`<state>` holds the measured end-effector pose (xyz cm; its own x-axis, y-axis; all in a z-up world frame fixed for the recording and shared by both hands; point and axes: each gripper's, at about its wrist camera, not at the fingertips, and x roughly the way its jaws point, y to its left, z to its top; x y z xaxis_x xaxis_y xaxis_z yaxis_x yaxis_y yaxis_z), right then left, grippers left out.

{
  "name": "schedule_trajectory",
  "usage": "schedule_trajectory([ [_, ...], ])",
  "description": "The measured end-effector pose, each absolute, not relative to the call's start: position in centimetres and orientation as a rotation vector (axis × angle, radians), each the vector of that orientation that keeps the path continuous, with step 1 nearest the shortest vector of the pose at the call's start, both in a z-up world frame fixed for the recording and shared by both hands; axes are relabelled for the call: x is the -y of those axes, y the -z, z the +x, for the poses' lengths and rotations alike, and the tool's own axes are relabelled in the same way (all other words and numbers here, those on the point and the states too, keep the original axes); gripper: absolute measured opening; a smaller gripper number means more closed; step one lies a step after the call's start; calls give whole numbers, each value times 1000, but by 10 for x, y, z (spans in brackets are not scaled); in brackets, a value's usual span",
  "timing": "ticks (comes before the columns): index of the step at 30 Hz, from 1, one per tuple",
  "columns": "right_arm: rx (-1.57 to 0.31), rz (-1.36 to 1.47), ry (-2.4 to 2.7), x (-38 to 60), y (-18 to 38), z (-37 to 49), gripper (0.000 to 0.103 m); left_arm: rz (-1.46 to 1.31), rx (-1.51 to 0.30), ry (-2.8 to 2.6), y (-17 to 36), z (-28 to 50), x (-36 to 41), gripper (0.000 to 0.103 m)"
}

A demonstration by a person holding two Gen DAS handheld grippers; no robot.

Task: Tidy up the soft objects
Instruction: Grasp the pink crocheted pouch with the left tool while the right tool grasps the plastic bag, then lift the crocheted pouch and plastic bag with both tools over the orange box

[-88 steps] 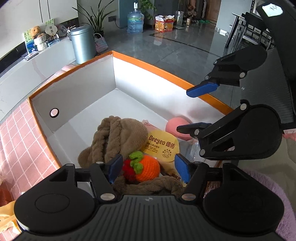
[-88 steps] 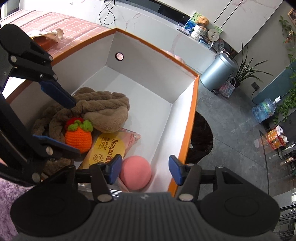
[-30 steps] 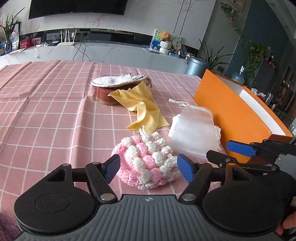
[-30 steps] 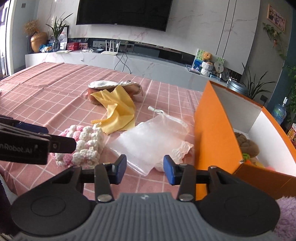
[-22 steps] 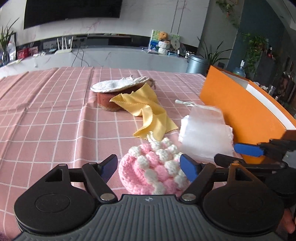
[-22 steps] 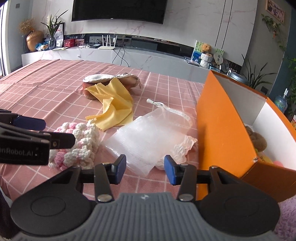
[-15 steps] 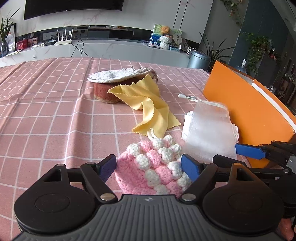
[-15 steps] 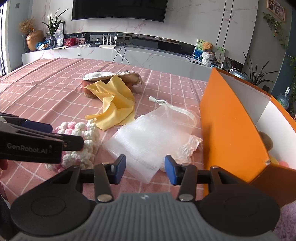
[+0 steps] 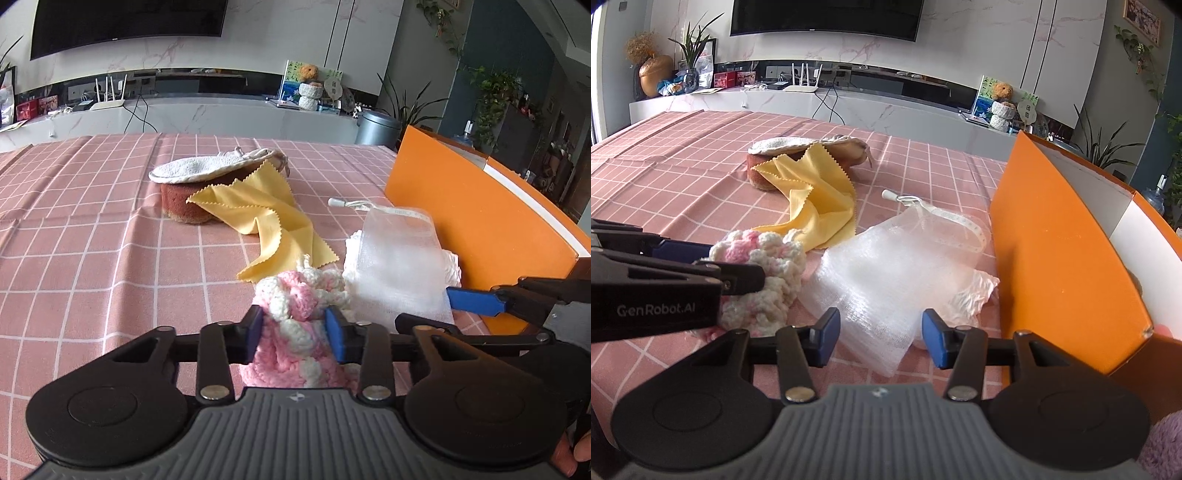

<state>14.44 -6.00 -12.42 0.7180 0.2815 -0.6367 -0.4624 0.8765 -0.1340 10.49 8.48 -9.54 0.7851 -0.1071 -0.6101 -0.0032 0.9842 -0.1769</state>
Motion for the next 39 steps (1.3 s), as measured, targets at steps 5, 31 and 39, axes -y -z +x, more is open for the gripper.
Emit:
schedule_trajectory([
  [5, -656, -303, -417, 59, 127, 146, 7, -173, -657, 55, 93, 106, -85, 36],
  [31, -346, -246, -451, 82, 65, 107, 0, -169, -516, 47, 37, 82, -80, 35],
  [39, -308, -195, -438, 110, 34, 101, 0, -165, -463, 105, 5, 91, -60, 35],
])
